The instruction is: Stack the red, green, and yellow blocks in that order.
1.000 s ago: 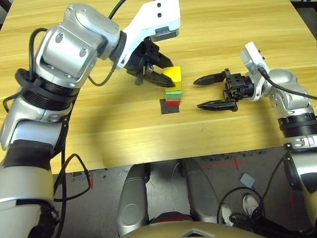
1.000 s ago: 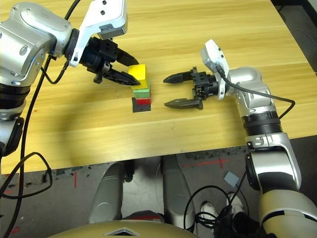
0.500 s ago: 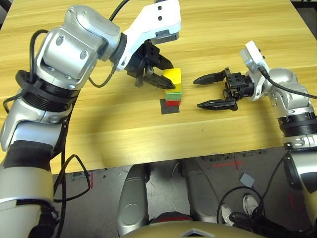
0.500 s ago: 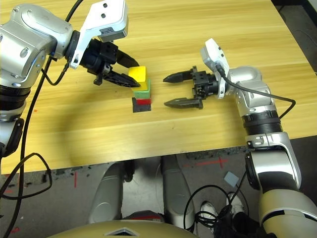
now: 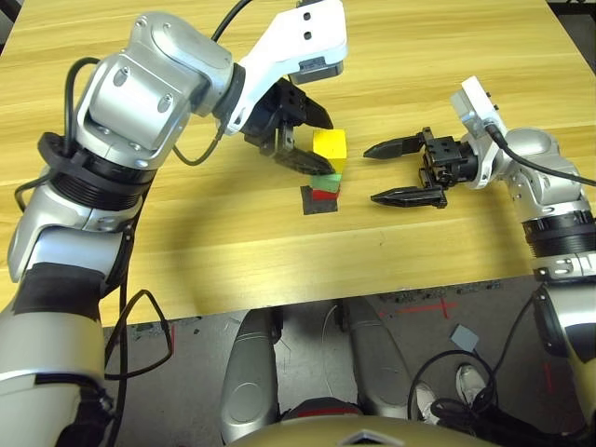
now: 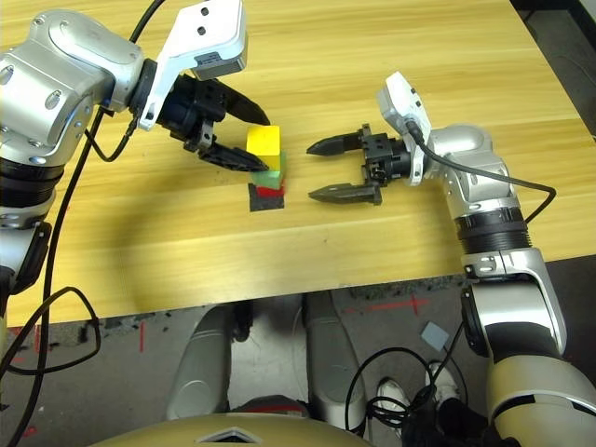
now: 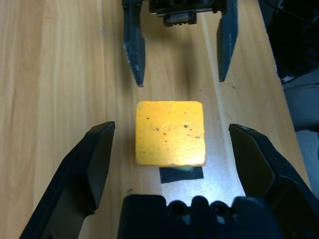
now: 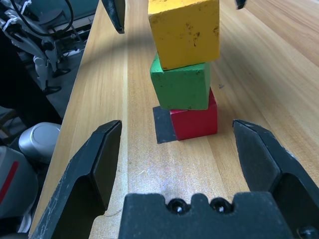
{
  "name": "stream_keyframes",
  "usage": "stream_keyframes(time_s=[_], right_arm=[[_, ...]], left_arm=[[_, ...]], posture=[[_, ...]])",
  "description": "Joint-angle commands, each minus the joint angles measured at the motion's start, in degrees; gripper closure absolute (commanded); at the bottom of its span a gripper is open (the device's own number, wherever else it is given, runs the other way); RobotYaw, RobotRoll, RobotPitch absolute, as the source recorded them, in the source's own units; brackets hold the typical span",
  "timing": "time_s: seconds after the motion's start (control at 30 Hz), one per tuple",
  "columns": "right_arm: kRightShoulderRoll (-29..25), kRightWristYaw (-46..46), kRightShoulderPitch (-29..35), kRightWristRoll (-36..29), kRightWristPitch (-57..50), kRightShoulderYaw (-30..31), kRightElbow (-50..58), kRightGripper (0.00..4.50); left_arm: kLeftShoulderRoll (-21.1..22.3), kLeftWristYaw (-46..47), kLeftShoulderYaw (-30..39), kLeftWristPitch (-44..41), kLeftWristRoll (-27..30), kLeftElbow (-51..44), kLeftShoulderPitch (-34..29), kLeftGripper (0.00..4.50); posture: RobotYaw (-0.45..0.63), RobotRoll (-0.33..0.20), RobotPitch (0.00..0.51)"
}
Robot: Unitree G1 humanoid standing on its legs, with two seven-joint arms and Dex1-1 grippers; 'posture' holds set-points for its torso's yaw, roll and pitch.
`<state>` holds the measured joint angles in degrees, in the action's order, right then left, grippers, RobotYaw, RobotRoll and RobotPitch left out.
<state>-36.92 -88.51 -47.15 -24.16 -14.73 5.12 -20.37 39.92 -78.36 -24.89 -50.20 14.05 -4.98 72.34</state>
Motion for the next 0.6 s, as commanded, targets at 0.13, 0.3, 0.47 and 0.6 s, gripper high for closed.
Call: stream_keyframes(time_s=[0.13,0.3,0.47,0.6], right_arm=[[-0.94,-0.81,-0.81,0.32,1.28,-1.35,-1.64,0.00],[-2.22,-2.14,-2.36,0.01,1.77,-2.53,-3.85,0.00],[-2.09,5.45,-4.60,-1.36,0.01,-8.46,-7.51,0.00],[-0.64,21.25,-2.91,0.00,2.36,-15.42,-10.88,0.00]], left_arm=[[2.80,-3.78,3.96,1.95,3.61,-1.94,-0.55,0.04],[4.66,-2.68,12.52,-0.75,9.59,-2.68,-3.49,0.04],[3.75,10.80,23.19,-1.04,8.75,1.12,-7.57,0.04],[1.49,26.56,30.96,4.91,3.84,3.26,-15.95,0.04]], posture=[[0.11,0.035,0.334],[0.11,0.017,0.308],[0.12,-0.004,0.298],[0.11,-0.017,0.297]])
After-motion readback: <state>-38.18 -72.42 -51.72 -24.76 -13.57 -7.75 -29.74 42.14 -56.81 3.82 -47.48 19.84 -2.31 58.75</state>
